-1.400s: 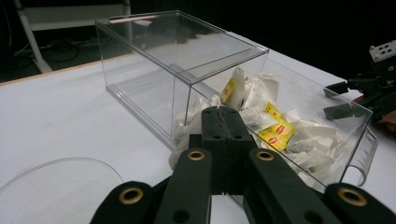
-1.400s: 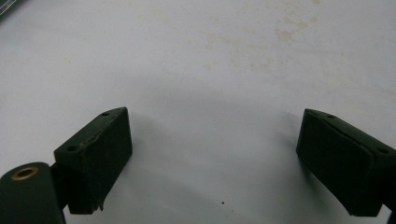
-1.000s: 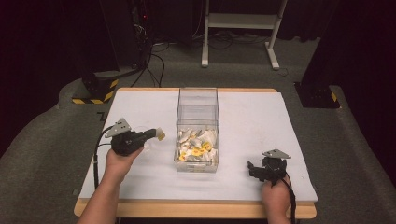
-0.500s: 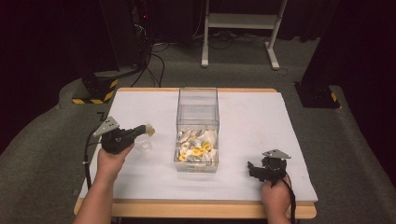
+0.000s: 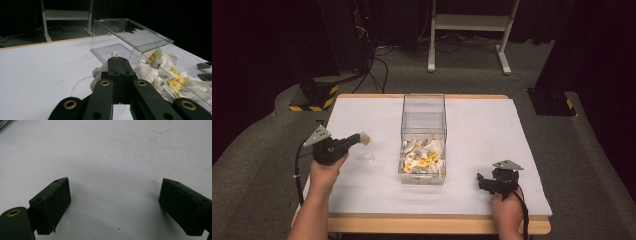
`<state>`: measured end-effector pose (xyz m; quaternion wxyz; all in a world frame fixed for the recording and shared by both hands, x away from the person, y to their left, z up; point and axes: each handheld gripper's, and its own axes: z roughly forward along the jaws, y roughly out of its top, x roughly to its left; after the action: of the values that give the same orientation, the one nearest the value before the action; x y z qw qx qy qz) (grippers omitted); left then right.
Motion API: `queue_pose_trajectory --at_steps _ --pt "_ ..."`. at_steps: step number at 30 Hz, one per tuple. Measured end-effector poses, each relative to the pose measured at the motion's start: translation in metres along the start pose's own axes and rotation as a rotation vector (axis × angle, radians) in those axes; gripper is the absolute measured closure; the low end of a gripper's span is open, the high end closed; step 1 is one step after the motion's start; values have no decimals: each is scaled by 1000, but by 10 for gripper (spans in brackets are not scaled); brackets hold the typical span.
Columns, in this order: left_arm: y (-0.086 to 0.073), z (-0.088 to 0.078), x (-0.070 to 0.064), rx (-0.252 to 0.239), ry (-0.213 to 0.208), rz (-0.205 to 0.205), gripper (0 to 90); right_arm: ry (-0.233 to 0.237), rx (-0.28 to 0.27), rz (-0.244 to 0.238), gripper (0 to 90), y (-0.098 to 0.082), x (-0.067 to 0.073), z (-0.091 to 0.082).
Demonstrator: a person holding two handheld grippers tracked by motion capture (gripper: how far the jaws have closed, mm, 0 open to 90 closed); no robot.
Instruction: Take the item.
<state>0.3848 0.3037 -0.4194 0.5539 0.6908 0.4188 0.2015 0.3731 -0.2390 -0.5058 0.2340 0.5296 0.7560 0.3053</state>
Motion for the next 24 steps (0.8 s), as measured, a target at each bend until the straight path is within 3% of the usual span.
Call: queue_pose_trajectory --at_steps 10,19,24 --pt "-8 2 3 17 10 -23 900 0 0 0 103 0 0 0" --pt "-10 4 3 33 19 -19 892 0 -1 0 103 0 0 0" --pt "-11 2 4 21 26 -21 753 0 0 0 104 0 0 0"
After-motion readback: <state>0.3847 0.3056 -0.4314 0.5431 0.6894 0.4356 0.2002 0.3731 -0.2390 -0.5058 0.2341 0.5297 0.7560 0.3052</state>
